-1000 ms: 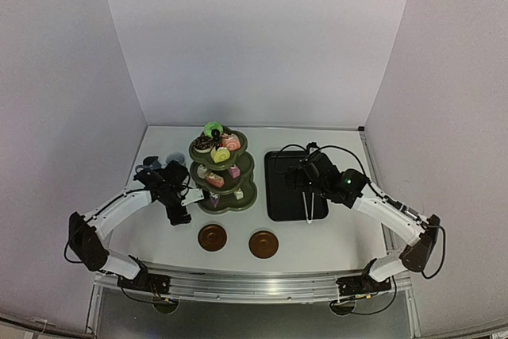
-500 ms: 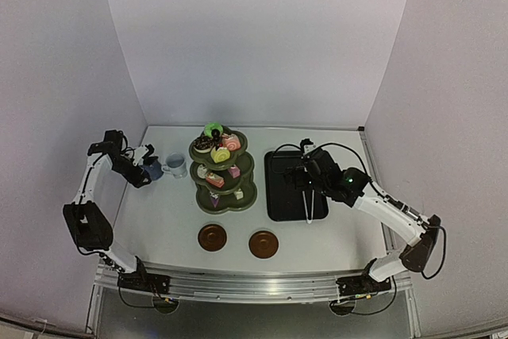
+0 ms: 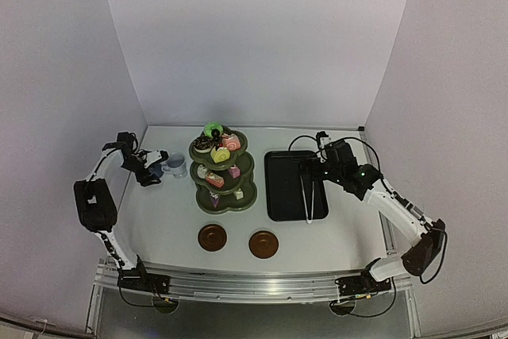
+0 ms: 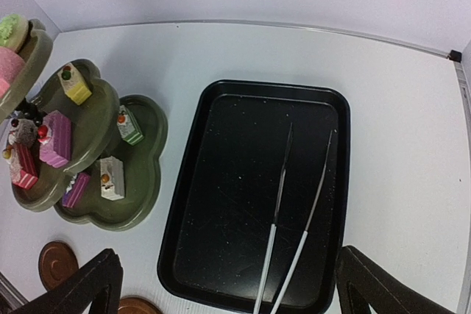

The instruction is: Serve the afternoon tea

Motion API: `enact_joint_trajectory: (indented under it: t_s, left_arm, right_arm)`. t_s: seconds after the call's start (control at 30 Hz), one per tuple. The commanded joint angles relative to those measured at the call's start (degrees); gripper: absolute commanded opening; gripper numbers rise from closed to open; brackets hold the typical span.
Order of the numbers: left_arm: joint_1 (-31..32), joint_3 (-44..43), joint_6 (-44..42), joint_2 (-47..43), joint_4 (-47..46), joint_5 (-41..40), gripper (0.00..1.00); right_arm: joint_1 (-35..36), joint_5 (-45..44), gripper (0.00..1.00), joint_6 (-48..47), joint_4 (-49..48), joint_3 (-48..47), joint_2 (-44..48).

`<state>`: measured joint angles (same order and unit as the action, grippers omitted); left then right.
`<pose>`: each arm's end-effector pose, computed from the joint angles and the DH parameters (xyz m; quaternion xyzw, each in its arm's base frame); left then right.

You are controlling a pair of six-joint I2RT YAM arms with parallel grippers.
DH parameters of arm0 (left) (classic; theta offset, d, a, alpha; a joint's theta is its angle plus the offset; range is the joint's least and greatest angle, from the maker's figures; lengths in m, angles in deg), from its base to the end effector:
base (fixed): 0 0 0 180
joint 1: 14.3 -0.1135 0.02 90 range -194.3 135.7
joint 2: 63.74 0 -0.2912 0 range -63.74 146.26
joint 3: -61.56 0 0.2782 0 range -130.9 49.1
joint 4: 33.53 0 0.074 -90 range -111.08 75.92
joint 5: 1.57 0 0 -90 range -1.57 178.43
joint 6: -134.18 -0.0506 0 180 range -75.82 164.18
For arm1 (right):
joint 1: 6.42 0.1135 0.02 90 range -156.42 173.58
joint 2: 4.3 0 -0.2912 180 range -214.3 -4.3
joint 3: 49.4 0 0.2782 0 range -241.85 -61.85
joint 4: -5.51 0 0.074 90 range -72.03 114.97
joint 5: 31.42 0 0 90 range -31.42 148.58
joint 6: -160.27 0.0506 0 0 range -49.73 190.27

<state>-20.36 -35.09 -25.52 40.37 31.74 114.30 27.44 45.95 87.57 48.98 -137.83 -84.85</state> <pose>0.4024 0.0205 0.2457 0.5366 0.8010 -0.0848 0.2514 0.2952 0.1848 0.3671 -0.0775 0.8820 0.1080 0.4521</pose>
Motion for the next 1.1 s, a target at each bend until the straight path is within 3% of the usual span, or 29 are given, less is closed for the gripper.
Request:
enact_joint_trajectory:
  t_s: [0.0, 0.3, 0.87, 1.07]
  left_arm:
    - [-0.2, -7.9, -7.0, 6.2, -2.0, 1.8, 0.78]
    - [-0.2, -12.1, -7.8, 13.2, -4.0, 1.2, 0.66]
    - [1.8, -15.8, -5.9, 18.4, -4.1, 0.0, 0.55]
    - [3.1, -17.7, -5.5, 20.1, -2.9, -0.3, 0.43]
  right_arm:
    - [0.3, 1.8, 0.98, -1.9, -3.5, -0.2, 0.7]
    - [0.2, 1.7, 0.98, -1.7, -3.6, -1.5, -1.0]
    - [0.2, 3.1, 0.98, -2.3, -3.5, -4.1, -3.5]
    - [0.2, 2.4, 0.98, -1.8, -3.5, -3.2, -2.0]
